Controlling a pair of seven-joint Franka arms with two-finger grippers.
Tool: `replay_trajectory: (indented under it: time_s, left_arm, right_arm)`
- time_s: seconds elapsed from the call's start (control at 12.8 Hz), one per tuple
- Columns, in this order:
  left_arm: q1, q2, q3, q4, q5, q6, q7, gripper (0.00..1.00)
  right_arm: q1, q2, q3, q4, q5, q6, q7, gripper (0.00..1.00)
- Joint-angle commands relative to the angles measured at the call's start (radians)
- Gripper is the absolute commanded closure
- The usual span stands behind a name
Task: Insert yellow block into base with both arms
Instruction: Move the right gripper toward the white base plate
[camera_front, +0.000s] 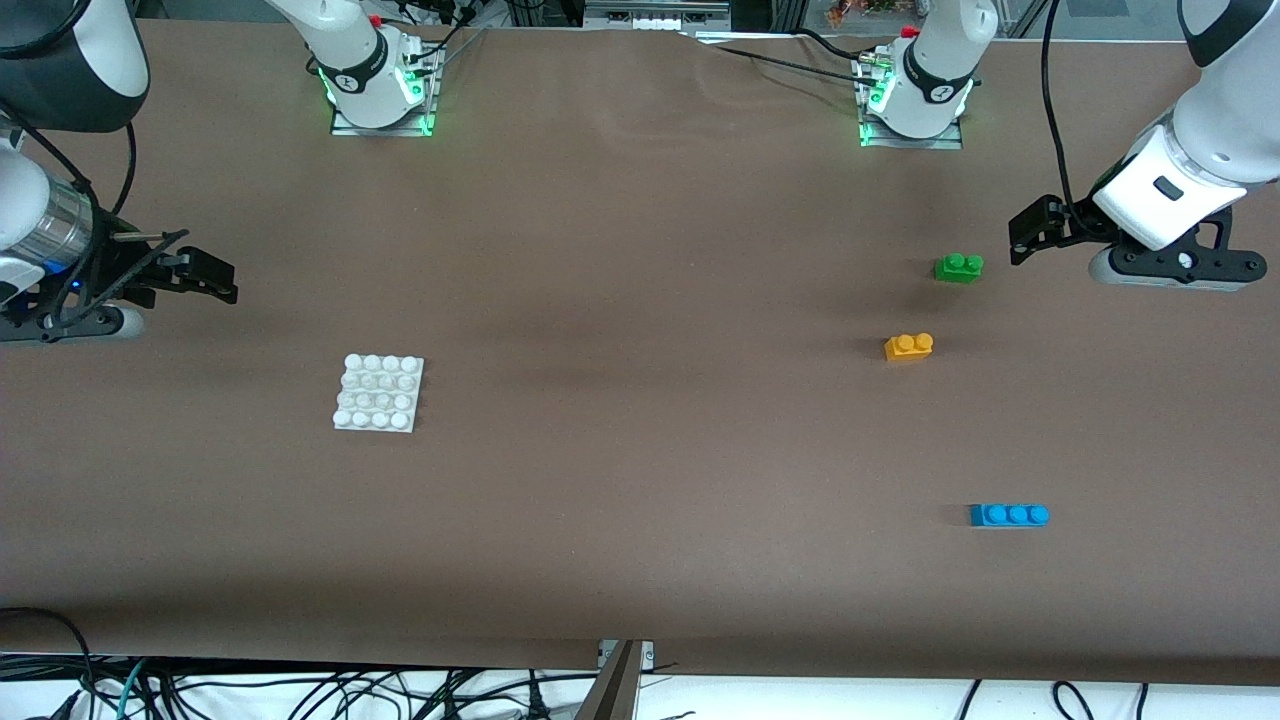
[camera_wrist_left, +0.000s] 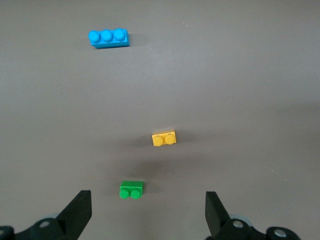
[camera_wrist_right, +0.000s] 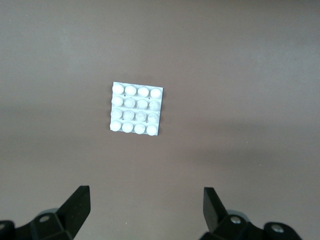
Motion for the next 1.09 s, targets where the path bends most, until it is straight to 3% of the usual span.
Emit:
replay_trajectory:
  time_s: [0.0,1.01]
  left_arm:
    - [-0.001,0.006,-0.005,0.026,0.025,-0.021,-0.005,0.00]
    - [-0.001,0.004,0.000,0.026,0.025,-0.023,-0.005,0.00]
  right_arm:
    - [0.001,-0.004,0.002,-0.004,0.013,-0.012,0.001,0.00]
    - [0.003,-0.003,0.004,-0.048,0.013,0.001,0.001,0.00]
